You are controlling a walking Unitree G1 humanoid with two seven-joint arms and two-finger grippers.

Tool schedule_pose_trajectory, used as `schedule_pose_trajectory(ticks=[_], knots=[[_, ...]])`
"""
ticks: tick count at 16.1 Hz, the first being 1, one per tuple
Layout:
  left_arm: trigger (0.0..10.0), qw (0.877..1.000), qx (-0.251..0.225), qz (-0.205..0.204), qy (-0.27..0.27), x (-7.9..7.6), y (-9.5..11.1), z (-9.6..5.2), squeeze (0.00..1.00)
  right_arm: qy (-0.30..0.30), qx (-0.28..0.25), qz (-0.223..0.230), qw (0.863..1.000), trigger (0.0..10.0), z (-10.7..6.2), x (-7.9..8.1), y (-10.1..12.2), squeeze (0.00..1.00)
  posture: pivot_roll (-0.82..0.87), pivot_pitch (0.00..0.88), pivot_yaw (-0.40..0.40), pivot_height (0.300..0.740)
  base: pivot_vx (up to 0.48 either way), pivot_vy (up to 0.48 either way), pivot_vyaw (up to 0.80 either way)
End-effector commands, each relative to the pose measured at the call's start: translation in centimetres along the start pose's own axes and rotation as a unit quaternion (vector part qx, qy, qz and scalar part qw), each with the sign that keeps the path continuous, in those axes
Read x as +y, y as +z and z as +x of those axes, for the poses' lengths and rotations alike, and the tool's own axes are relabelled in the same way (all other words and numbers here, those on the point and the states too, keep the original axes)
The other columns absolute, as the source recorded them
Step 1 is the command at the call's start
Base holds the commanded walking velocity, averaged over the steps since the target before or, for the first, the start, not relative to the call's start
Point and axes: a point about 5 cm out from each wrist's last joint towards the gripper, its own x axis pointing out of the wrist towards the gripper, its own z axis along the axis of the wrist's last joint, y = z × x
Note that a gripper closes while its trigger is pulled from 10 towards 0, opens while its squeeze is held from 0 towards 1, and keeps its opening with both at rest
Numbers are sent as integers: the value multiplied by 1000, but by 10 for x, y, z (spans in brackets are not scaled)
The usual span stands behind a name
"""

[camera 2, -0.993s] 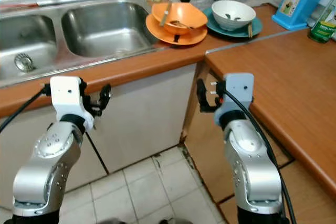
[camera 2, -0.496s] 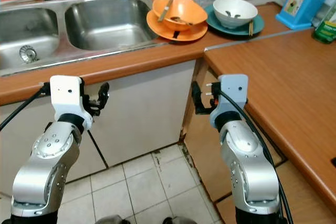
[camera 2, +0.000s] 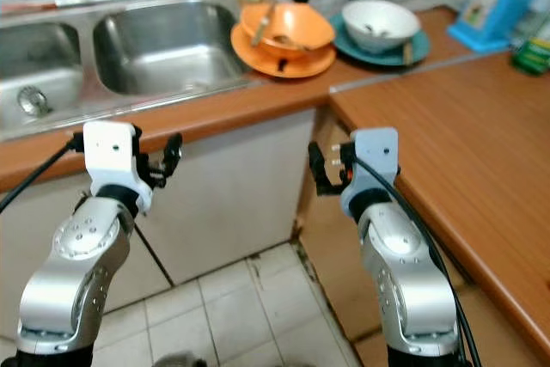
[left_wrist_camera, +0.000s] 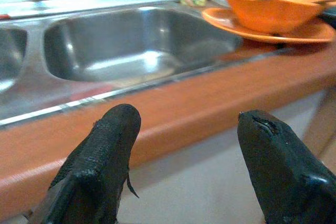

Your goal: Kitchen organization

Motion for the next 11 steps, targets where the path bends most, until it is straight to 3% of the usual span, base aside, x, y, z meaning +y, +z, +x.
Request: schedule_pose_trajectory(ticks=[1, 3, 8, 11], knots=[[10000, 1000, -14, 10, -1, 2, 6, 1, 0, 4, -4, -2, 1000, 10000, -1, 4, 3, 1000, -51, 52, -22, 740, 356, 0, 0], [10000, 1000, -20, 17, -10, 0, 8, 2, 0, -2, -5, 0, 1000, 10000, -2, 3, 3, 1000, -52, 51, -20, 740, 358, 0, 0], [10000, 999, -30, 13, -33, -4, 12, 7, 0, 0, -5, 3, 1000, 10000, -2, 3, 3, 1000, -51, 47, -17, 740, 358, 0, -800], [10000, 999, -47, 15, -23, -4, 17, 9, 0, 26, -16, 0, 1000, 10000, -2, 8, 6, 1000, -51, 34, -17, 740, 361, 0, -156]])
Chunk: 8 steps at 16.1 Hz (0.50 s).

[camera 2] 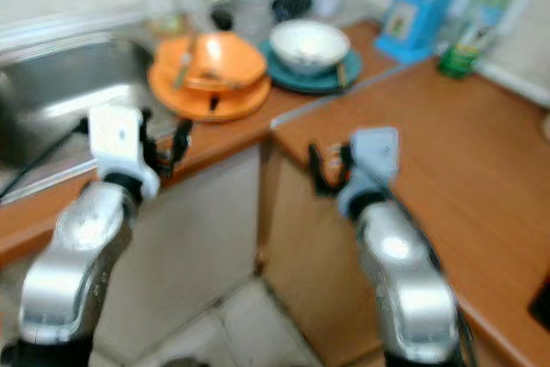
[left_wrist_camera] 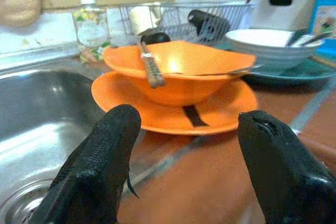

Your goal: Kitchen organization

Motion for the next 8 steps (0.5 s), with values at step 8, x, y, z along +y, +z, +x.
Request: schedule_pose_trajectory(ticks=[8], knots=[[10000, 998, -42, -31, 23, 30, 9, -61, 8, 82, -26, -5, 996, 10000, -9, 16, 4, 1000, -23, 26, -22, 740, 276, 0, 172]])
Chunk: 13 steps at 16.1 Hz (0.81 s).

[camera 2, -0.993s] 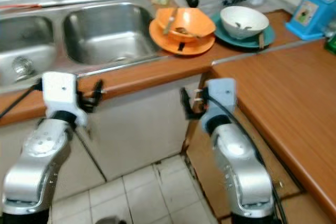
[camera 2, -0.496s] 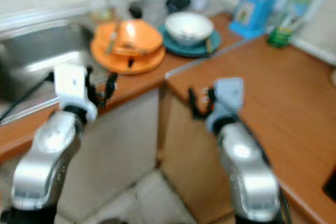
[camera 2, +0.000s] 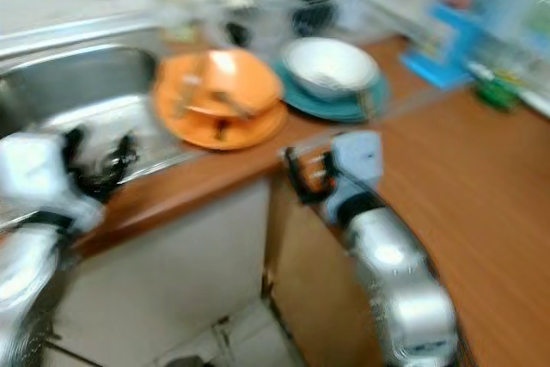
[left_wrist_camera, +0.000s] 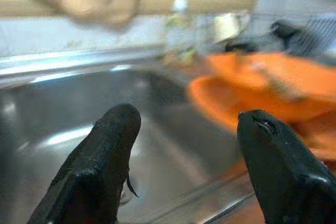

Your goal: Kitchen organization

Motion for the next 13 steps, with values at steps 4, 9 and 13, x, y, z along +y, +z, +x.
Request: schedule_pose_trajectory(ticks=[4, 9, 13], knots=[[10000, 995, -23, -26, -90, -28, 9, 2, 0, -17, 3, -4, 1000, 10000, -5, -8, -2, 1000, -20, 27, -26, 740, 0, 0, 0], [10000, 996, 10, -5, -94, -35, -1, 48, 1000, -31, -6, -23, 999, 10000, -2, -12, 2, 1000, -34, 28, -8, 740, 0, 0, 0], [10000, 997, 13, 4, -70, -31, 3, 72, 59, 16, -20, -33, 999, 10000, 3, -4, 9, 1000, -36, 31, 4, 740, 0, 0, 0]])
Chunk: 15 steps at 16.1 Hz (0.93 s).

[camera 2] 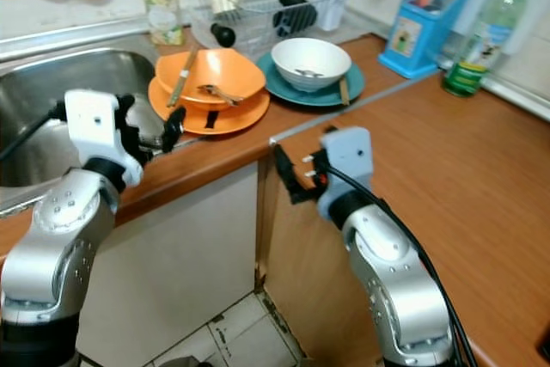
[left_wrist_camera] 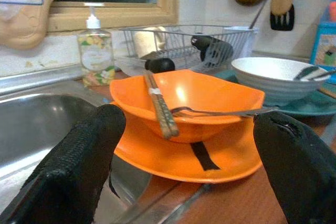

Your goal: Kitchen organization

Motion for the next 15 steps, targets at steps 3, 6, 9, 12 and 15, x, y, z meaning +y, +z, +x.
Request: schedule_pose_trajectory(ticks=[3, 6, 9, 12, 15], knots=[[10000, 999, 19, 11, 27, 0, -9, -4, 0, -9, 9, -4, 1000, 10000, 2, -1, -3, 1000, -34, 35, 9, 740, 0, 0, 0], [10000, 998, 42, 10, 40, 0, -24, -20, 0, -57, 16, 26, 998, 10000, -1, -8, -8, 1000, -34, 42, 8, 740, 0, 0, 0], [10000, 998, 50, 5, 34, -4, -28, -24, 0, -63, 18, 34, 997, 10000, -1, -8, -8, 1000, -35, 43, 8, 740, 0, 320, 0], [10000, 998, 47, -11, 40, -13, -28, -27, 0, -81, 7, 24, 996, 10000, -3, -12, -6, 1000, -40, 45, 2, 740, 0, 82, 0], [10000, 998, 46, -7, 41, -15, -28, -26, 0, -79, 15, 45, 996, 10000, -3, -10, -7, 1000, -42, 46, -1, 740, 0, 0, 0]])
